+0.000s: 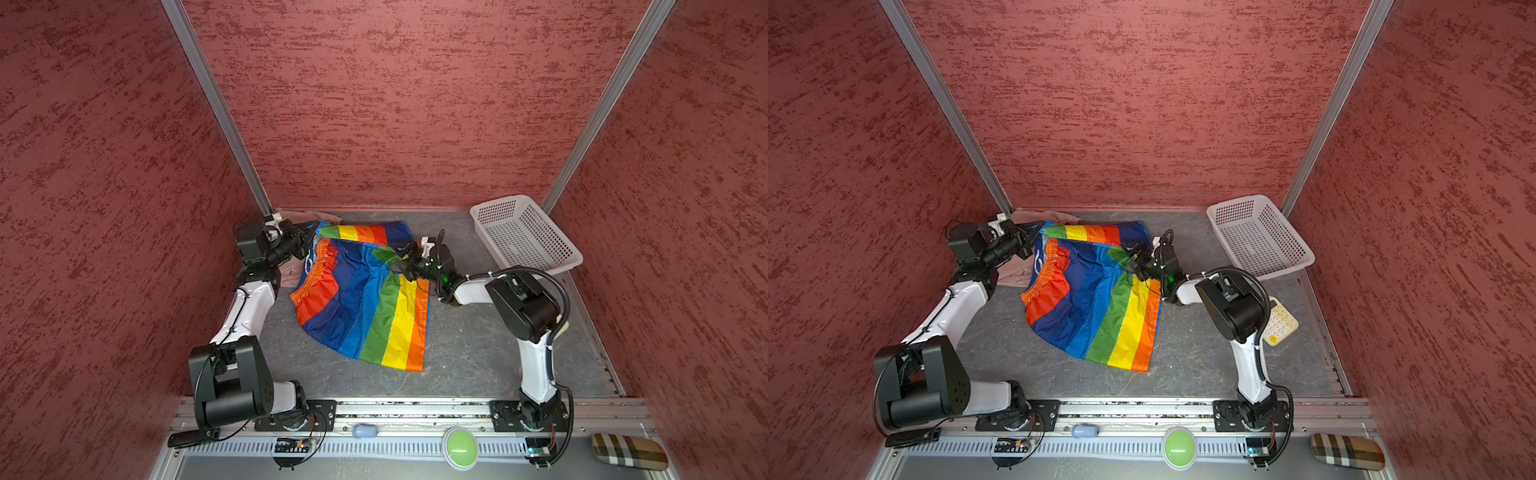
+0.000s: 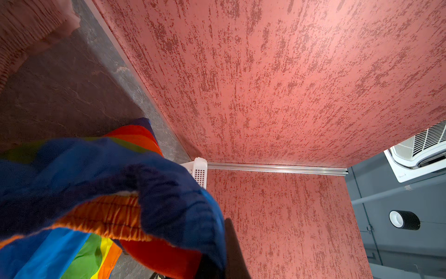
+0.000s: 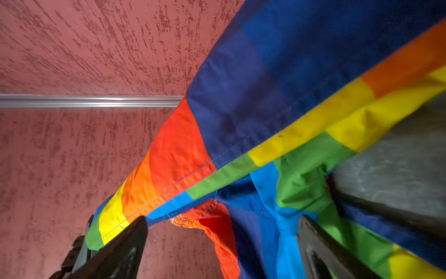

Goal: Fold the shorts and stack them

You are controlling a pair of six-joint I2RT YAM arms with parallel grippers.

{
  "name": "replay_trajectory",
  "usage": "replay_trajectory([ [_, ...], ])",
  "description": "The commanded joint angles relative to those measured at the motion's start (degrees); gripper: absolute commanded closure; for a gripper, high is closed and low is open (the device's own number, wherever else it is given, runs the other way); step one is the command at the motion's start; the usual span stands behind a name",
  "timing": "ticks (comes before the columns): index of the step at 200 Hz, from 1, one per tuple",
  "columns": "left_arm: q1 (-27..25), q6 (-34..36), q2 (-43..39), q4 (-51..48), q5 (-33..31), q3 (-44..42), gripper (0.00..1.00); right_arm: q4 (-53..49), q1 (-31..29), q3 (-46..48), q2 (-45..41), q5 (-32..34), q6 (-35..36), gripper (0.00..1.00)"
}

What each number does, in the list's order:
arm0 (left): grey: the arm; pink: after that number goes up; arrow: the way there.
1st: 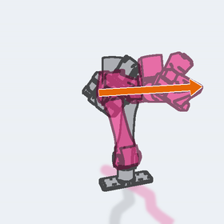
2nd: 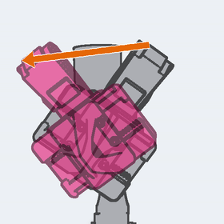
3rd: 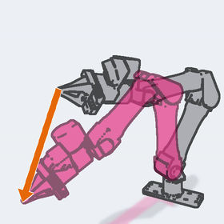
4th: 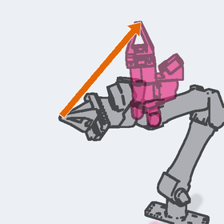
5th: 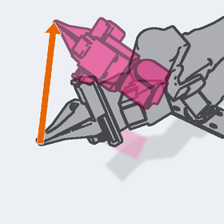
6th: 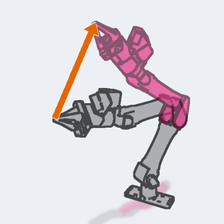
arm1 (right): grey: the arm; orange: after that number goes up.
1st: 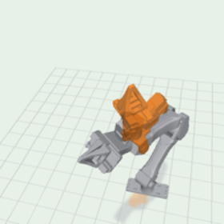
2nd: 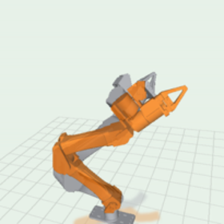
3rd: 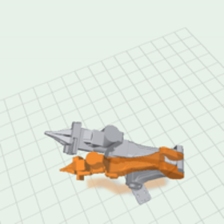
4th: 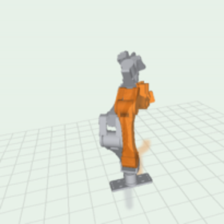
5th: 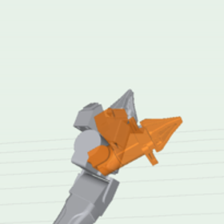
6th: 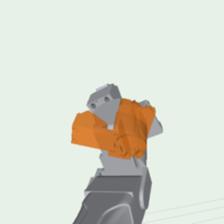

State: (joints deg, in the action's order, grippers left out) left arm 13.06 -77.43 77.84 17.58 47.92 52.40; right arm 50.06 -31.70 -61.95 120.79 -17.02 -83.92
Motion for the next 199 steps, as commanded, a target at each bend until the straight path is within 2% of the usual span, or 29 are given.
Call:
replay_trajectory([
  [1,-0.27,1.07,-1.80,0.51,0.44,0.16,1.00,9.74,-0.58,-3.35,2.42,3.66,-7.38,0.02],
  [24,-0.36,0.88,-2.07,0.59,0.41,0.16,1.00,9.26,-0.75,-7.01,5.62,6.80,-8.68,0.05],
  [60,-0.54,0.84,-2.74,0.13,0.53,0.16,1.00,13.04,-0.73,-10.55,11.15,12.35,-14.07,0.17],
  [75,-0.57,0.95,-2.87,-0.07,0.57,0.16,1.00,13.69,-0.43,-10.86,12.42,14.98,-14.62,0.25],
  [107,-0.40,1.14,-2.96,-0.40,0.97,0.17,1.00,13.94,1.38,-10.02,12.57,17.10,-14.00,0.34],
  [128,-0.31,1.24,-2.88,-0.27,0.98,-0.07,1.00,13.28,3.31,-8.32,11.11,16.99,-12.81,0.46],
  [141,-0.30,1.30,-2.70,-0.15,0.80,-0.16,1.00,14.04,4.33,-7.76,10.80,16.56,-12.42,0.63],
  [156,-0.35,1.23,-2.52,-0.01,0.68,-0.19,1.00,13.28,5.19,-7.39,10.11,15.93,-11.83,0.77],
  [181,0.10,1.56,-2.55,-0.01,0.53,-0.19,1.00,12.77,6.19,-6.11,8.23,15.76,-9.84,0.83],
  [199,0.77,2.63,-2.23,-0.86,0.21,0.42,1.00,11.51,7.69,-5.45,6.33,14.28,-7.86,1.00],
])
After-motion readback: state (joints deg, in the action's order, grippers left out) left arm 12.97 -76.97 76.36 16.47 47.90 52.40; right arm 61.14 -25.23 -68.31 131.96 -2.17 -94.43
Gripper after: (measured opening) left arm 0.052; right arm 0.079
